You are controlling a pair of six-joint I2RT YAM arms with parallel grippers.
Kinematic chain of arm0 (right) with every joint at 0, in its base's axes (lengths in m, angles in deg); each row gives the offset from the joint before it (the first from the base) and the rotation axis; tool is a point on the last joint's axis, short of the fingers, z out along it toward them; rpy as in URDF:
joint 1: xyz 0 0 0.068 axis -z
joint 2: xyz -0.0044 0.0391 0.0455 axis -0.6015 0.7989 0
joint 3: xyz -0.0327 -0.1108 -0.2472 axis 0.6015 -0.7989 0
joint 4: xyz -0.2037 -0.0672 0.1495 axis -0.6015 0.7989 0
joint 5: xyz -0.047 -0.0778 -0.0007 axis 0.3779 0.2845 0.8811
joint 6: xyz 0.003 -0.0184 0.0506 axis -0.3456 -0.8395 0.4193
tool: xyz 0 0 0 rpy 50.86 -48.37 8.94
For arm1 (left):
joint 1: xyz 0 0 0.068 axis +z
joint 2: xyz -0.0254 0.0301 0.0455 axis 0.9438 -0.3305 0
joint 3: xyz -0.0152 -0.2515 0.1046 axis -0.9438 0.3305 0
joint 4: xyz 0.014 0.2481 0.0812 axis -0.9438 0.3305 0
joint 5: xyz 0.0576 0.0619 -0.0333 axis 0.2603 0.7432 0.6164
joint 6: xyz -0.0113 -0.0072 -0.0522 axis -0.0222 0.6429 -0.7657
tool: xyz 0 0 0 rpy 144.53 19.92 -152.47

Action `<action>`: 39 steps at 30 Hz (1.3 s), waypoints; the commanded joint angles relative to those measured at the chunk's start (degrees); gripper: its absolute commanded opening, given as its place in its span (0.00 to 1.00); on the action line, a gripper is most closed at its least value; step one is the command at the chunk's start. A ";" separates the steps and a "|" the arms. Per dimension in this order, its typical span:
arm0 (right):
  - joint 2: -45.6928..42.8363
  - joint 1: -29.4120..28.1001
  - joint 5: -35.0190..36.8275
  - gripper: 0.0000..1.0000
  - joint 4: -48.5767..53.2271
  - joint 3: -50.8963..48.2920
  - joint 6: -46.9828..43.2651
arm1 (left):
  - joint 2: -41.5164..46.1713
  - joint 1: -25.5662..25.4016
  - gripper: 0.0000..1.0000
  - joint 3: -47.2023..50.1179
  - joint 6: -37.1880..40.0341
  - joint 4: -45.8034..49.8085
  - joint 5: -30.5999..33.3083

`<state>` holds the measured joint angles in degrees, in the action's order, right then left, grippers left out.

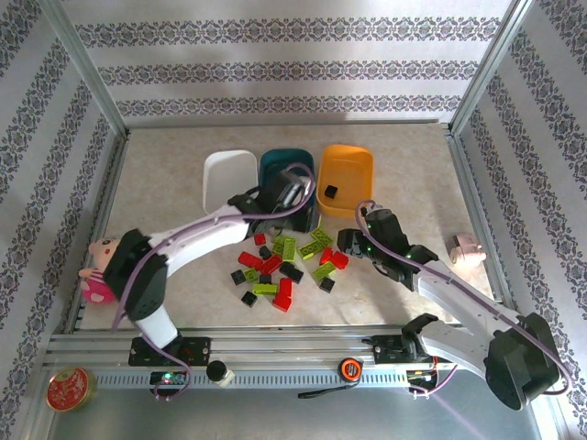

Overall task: Sort the legos into containers by color
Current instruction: Place the lego in the container.

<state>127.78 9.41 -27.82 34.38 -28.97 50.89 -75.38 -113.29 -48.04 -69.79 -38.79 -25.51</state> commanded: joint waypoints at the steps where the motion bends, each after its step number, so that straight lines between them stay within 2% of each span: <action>1: -2.09 0.75 1.57 0.62 1.98 -1.01 0.92 | -8.64 1.63 0.30 -10.84 4.12 -1.08 -0.19; 8: -4.73 1.29 1.49 0.62 3.84 -1.93 0.76 | -29.98 3.22 0.31 -38.61 4.43 6.78 -0.08; 13: -6.29 1.38 1.35 0.64 3.98 -2.94 0.76 | -40.01 4.22 0.46 -53.39 2.08 10.83 -2.55; 16: -7.22 1.38 1.22 0.65 4.06 -3.35 1.01 | -41.99 4.59 0.54 -57.93 0.30 10.83 -3.81; 20: -7.70 1.38 0.44 0.65 4.29 -3.54 1.12 | -38.62 5.58 0.59 -56.98 -1.83 8.60 -5.16; 22: -7.17 1.28 -0.84 0.65 3.96 -3.37 1.12 | -34.51 6.18 0.60 -52.89 -2.07 6.63 -5.19; 24: -6.07 1.12 -2.12 0.64 3.60 -3.00 1.00 | -27.60 6.95 0.61 -44.01 -2.84 1.61 -5.22; 28: -2.38 -1.69 -3.22 0.64 0.88 -1.79 1.15 | -9.30 9.66 0.66 -16.65 -5.63 -12.68 -3.79; 31: 2.70 -5.69 -3.27 0.64 -1.48 0.89 1.55 | 3.83 11.56 0.70 1.56 -6.90 -18.27 -1.48; 35: 10.81 -11.40 -2.51 0.63 -4.02 5.73 2.22 | 19.93 11.82 0.75 19.54 -5.76 -17.61 4.65; 39: 18.35 -14.41 -4.65 0.63 -8.88 9.75 4.12 | 34.24 11.82 0.81 31.64 -5.45 -13.51 9.44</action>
<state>142.70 -3.67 -30.73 30.49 -22.26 52.97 -47.21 -101.11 -21.88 -75.02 -53.18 -21.51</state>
